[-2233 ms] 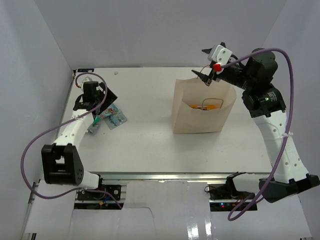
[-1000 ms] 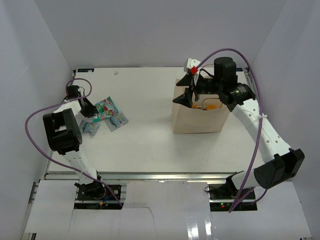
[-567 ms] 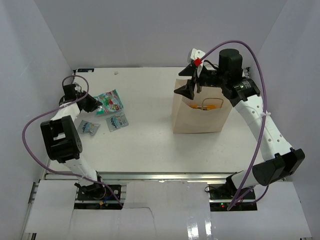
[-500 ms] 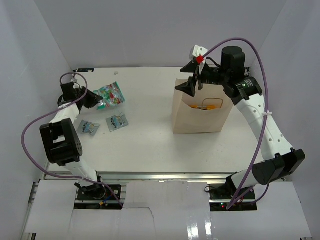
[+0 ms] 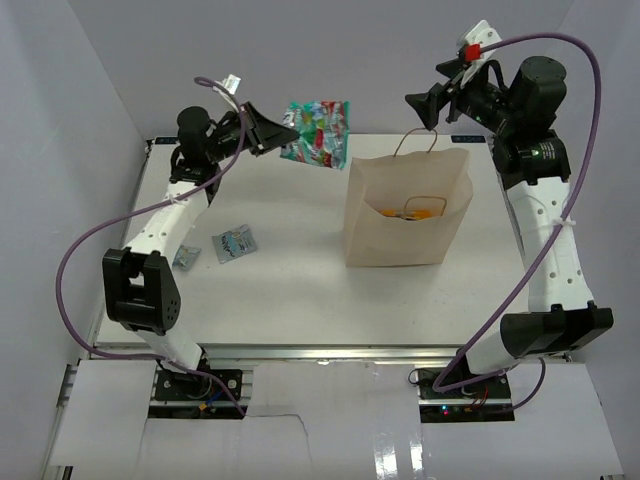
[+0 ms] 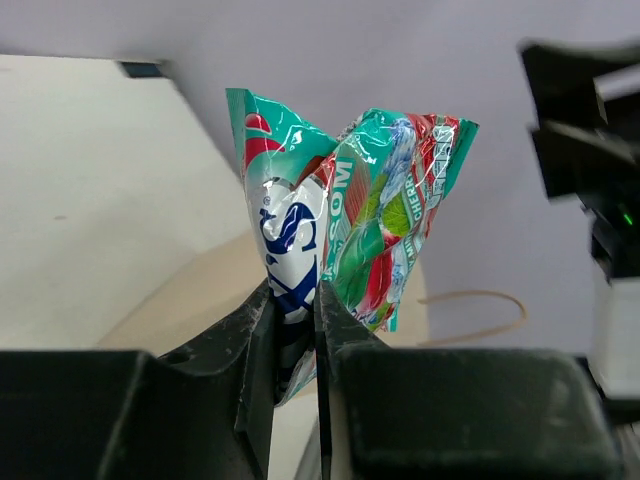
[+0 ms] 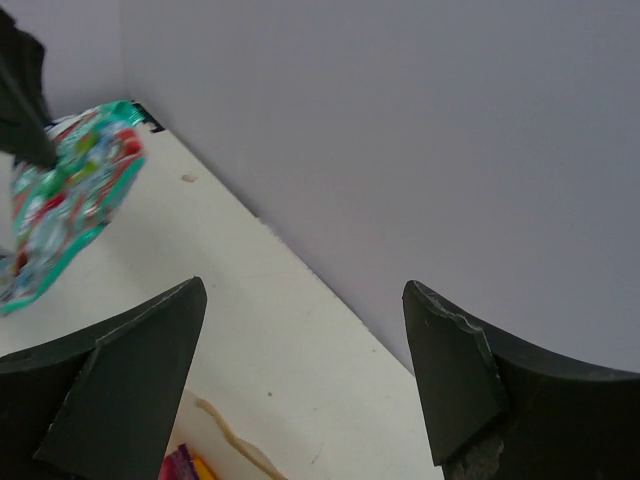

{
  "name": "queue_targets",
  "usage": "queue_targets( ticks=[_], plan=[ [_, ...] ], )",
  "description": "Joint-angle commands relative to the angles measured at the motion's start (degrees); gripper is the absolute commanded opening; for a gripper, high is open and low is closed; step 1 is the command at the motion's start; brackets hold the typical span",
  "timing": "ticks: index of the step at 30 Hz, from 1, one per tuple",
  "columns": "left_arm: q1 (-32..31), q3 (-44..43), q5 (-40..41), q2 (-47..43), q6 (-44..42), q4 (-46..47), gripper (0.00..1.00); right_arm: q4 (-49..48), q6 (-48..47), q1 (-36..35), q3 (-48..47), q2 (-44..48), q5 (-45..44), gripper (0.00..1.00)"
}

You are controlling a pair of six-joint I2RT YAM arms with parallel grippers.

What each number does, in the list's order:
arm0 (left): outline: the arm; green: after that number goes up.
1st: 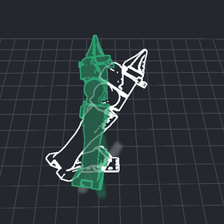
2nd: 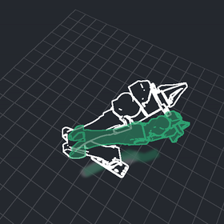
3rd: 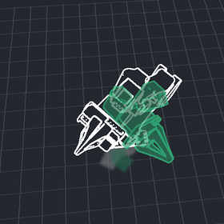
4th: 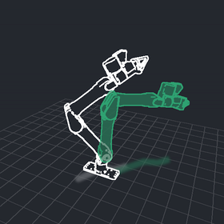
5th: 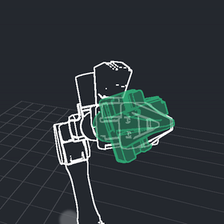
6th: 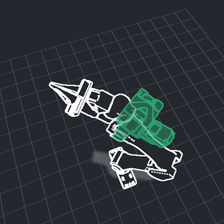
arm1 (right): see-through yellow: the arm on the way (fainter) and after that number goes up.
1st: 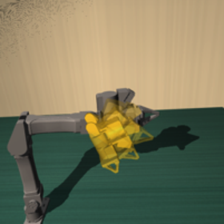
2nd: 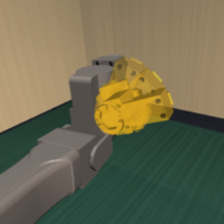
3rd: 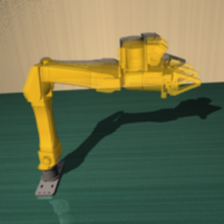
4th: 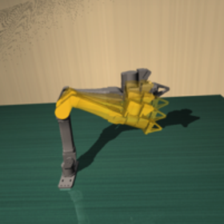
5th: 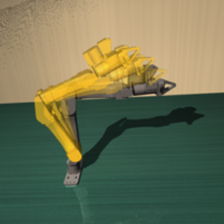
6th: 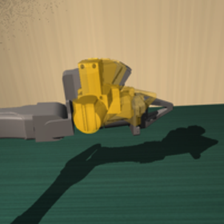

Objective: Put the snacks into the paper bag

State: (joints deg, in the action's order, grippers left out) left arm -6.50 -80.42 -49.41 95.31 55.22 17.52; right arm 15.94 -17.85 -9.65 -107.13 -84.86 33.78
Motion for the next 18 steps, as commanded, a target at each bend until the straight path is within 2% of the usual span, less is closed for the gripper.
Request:
queue_targets(
  ticks=[1,6,12,18],
  plan=[
    [-5.79,-6.05,-3.6,-0.65,0.5,5.07,0.08,-6.53,5.8,2.44,-1.59,0.92,-4.86,0.85],
    [-13.53,-9.58,0.79,0.05,-4.59,4.81,0.08,-7.77,7.91,5.43,-0.45,2.06,-5.39,0.85],
    [-20.82,-9.57,11.42,1.19,-12.75,3.93,0.08,-7.86,9.67,7.54,0.26,2.86,-4.34,0.85],
    [-26.19,-16.69,20.05,6.55,-18.39,-0.99,0.07,-8.21,10.73,8.15,0.87,3.65,-3.9,0.86]
  ],
)
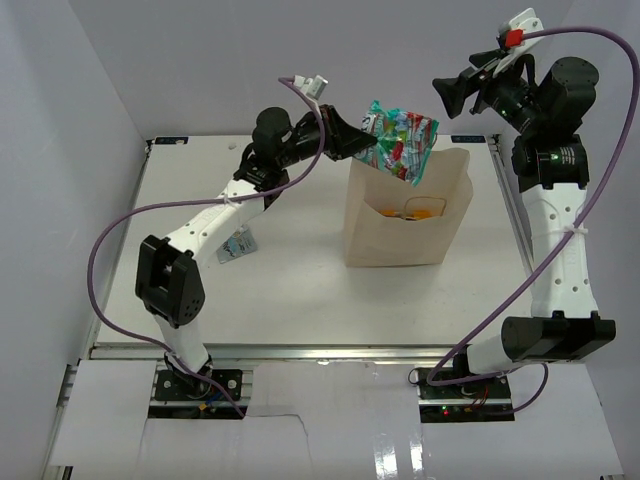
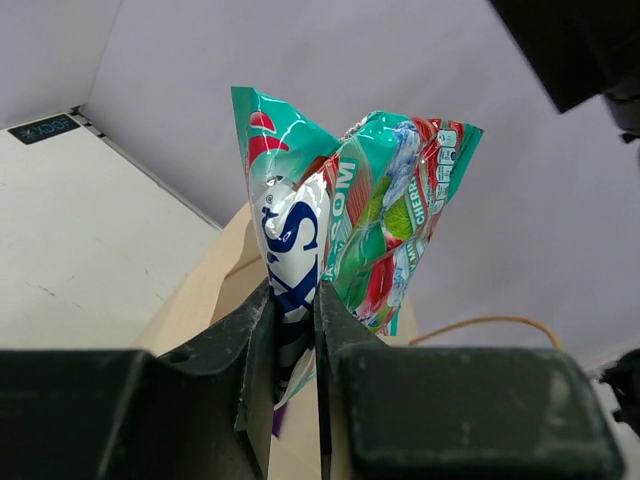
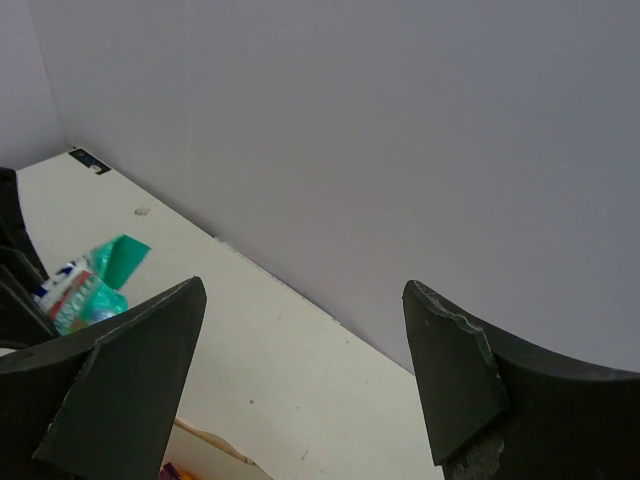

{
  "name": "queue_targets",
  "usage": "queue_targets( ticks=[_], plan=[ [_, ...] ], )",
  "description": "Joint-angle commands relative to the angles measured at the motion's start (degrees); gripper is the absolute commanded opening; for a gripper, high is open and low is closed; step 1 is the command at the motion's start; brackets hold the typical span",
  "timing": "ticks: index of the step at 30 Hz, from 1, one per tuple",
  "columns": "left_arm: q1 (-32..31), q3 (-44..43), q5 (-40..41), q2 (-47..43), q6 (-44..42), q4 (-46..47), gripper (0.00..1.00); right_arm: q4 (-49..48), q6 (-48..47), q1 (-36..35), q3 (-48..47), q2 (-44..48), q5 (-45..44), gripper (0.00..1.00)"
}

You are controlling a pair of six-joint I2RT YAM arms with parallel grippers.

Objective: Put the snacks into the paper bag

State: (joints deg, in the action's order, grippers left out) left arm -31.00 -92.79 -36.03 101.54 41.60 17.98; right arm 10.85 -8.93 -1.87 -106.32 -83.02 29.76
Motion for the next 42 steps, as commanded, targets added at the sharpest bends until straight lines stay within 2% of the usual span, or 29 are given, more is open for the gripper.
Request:
queue_targets(
  ticks=[1,4,7,8,9,13,17,21,23,25,26,27,28,29,30,32,33,36,42],
  plan=[
    [-2.82,-5.54,7.46,0.68,-6.61,-3.19,0.07,-3.12,1.98,0.55,0.06,2.07,-0.4,0.86],
    [-3.62,-5.38,7.91,1.12,-7.94,-4.0,0.09,-3.12,2.42,0.99,0.06,2.16,-0.58,0.86],
    [-3.98,-5.2,6.41,1.12,-7.86,-4.7,0.33,-3.29,2.69,1.17,0.33,2.17,-0.23,0.87],
    [-4.06,-5.38,6.15,1.12,-7.94,-4.79,0.47,-3.38,2.78,1.17,0.33,2.16,-0.05,0.87],
    [-4.15,-5.73,6.06,1.03,-7.86,-4.88,0.54,-3.47,2.78,1.17,0.24,2.08,0.21,0.87],
    [-4.42,-8.01,5.8,1.21,-7.77,-5.84,0.66,-4.08,3.3,1.17,0.15,1.73,2.93,0.87],
    [-4.42,-11.26,6.76,0.77,-8.46,-7.69,0.67,-4.87,4.18,1.17,0.06,1.11,8.02,0.87],
    [-3.37,-18.46,15.18,-1.51,-18.28,-18.22,0.67,-3.74,4.45,-0.58,-2.48,-2.83,15.41,0.87],
    [-1.96,-18.3,22.38,-5.44,-21.29,-25.78,0.68,2.81,0.43,-4.97,-7.48,-7.12,16.12,0.87],
    [1.37,-14.19,27.39,-9.58,-23.76,-30.88,0.7,7.41,-2.57,-10.33,-12.4,-10.04,14.54,0.87],
    [2.43,-11.3,32.46,-12.39,-24.46,-31.77,0.7,9.34,-3.72,-12.0,-13.72,-11.62,14.02,0.86],
    [4.35,-7.88,35.21,-18.77,-25.25,-32.12,0.7,12.23,-5.12,-13.58,-15.04,-14.77,13.4,0.86],
    [5.16,-0.71,39.68,-22.31,-26.13,-32.56,0.74,13.31,-5.39,-16.56,-17.32,-16.28,12.18,0.86],
    [5.6,2.67,46.07,-25.83,-26.31,-32.57,0.77,14.19,-5.48,-17.98,-18.47,-17.95,11.38,0.85],
    [6.39,5.92,47.97,-32.74,-26.83,-32.31,0.78,15.59,-5.57,-20.78,-19.61,-21.27,8.68,0.84],
    [6.57,13.93,52.62,-38.93,-27.9,-31.87,0.8,16.04,-4.96,-23.69,-21.81,-24.45,6.99,0.83],
    [6.66,15.96,53.16,-44.0,-27.72,-31.86,0.8,16.48,-4.78,-26.84,-22.26,-27.34,5.59,0.82],
    [6.75,20.54,52.82,-50.1,-26.14,-33.08,0.82,17.01,-3.82,-33.61,-21.56,-32.79,4.17,0.81],
    [6.75,20.81,54.57,-54.33,-22.54,-39.58,0.84,16.75,8.65,-43.82,-17.71,-43.79,-2.05,0.79]
  ],
)
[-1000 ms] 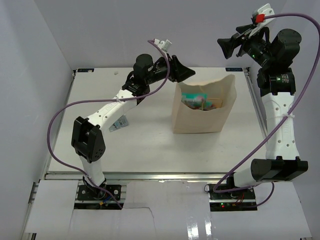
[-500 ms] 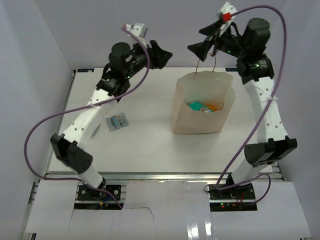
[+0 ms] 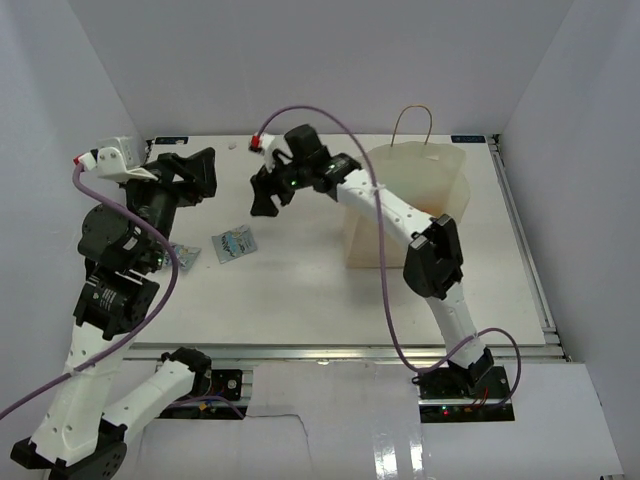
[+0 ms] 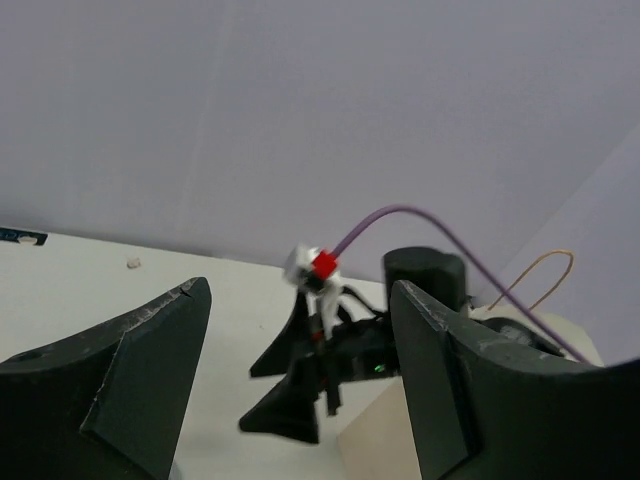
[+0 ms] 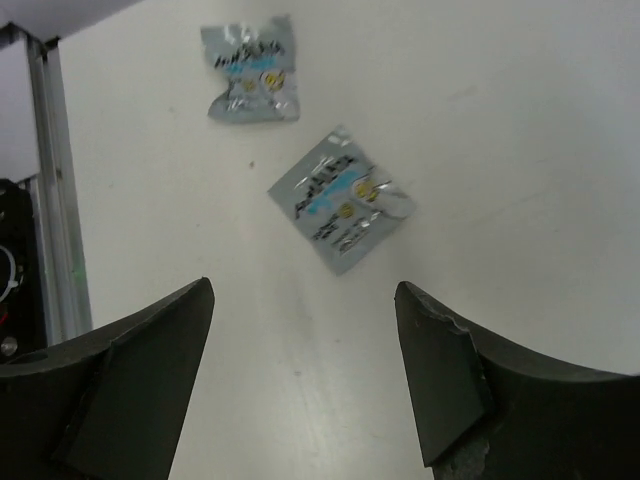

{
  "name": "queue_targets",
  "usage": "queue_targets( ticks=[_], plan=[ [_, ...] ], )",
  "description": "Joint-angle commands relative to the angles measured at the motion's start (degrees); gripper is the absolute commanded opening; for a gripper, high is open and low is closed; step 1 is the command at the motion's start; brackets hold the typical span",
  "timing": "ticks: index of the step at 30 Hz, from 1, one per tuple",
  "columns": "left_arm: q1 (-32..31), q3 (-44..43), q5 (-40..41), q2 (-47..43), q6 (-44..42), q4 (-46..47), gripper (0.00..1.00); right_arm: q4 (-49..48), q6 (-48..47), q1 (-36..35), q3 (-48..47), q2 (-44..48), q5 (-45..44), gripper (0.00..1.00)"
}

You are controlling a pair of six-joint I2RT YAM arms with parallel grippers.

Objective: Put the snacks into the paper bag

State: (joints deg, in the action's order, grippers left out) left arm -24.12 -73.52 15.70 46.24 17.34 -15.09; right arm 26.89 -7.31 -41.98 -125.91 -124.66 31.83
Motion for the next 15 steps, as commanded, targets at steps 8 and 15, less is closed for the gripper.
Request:
queue_targets(
  ticks=[8,15],
  plan=[
    [-0.14,0.74,4.34,-2.47,6.91,-14.96,0.84,-7.54,25.58,-10.75,1.9,-11.91,-23.29,0.9],
    [-0.14,1.8,2.67,-2.73,9.64,-16.63,0.84,-13.35,31.66,-14.01,1.98,-15.43,-37.7,0.92]
  ],
)
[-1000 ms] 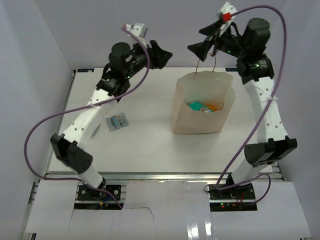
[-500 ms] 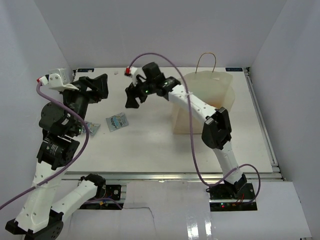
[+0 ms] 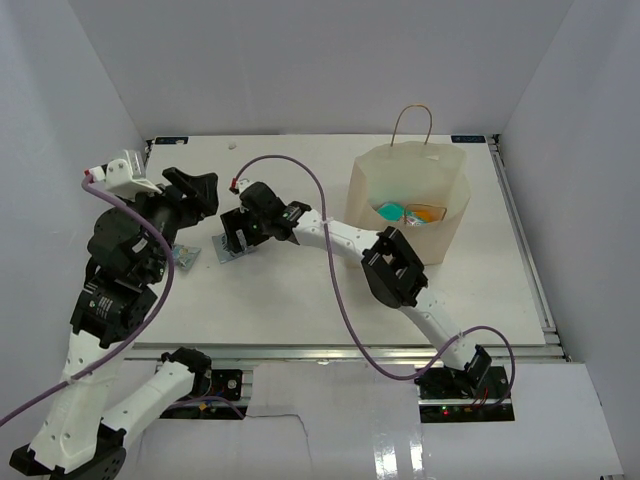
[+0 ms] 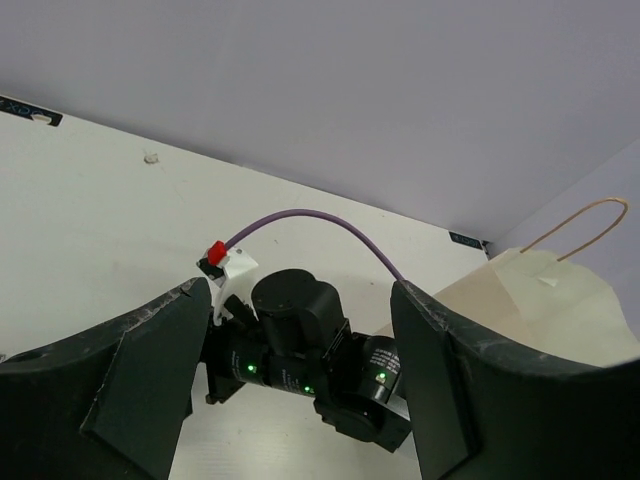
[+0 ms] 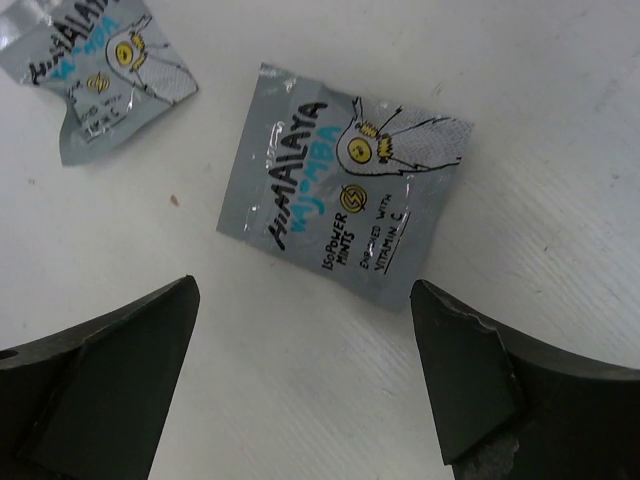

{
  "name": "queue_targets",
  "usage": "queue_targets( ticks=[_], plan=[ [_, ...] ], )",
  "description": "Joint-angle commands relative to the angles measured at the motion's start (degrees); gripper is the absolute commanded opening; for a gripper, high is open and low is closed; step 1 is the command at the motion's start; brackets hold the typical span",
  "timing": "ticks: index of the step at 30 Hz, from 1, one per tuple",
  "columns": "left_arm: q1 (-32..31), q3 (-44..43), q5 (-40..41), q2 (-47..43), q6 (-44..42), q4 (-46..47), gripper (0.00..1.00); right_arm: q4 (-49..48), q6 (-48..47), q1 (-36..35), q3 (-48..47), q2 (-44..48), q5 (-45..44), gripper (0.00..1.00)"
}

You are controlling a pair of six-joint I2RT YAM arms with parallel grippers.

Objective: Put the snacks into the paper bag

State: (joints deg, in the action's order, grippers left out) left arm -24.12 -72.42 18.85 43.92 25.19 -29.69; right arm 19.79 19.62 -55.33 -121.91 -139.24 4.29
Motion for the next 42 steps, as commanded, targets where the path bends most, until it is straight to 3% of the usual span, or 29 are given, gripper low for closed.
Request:
queue_targets(
  ticks=[1,17,30,42],
  plan=[
    [-0.14,1.05,-0.66,-0.5,2.05,-2.12,0.84,-6.43,4.64,-0.74,-2.02,-1.38,-11.14,0.92],
    [-0.14,4.92,-2.33,-3.93,5.39,-3.09,0.84,-14.08,-2.3,-4.08,-3.25,-8.24,-19.85,0.89],
    [-0.14,5.45,-1.45,-7.62,6.89,-5.46,0.84,-14.08,-4.41,-9.18,7.56,-5.69,-22.66,0.83],
    [-0.14,5.54,-2.76,-8.76,8.03,-6.43,0.86,-14.34,-4.41,-8.74,15.03,-4.02,-24.86,0.44]
  ],
)
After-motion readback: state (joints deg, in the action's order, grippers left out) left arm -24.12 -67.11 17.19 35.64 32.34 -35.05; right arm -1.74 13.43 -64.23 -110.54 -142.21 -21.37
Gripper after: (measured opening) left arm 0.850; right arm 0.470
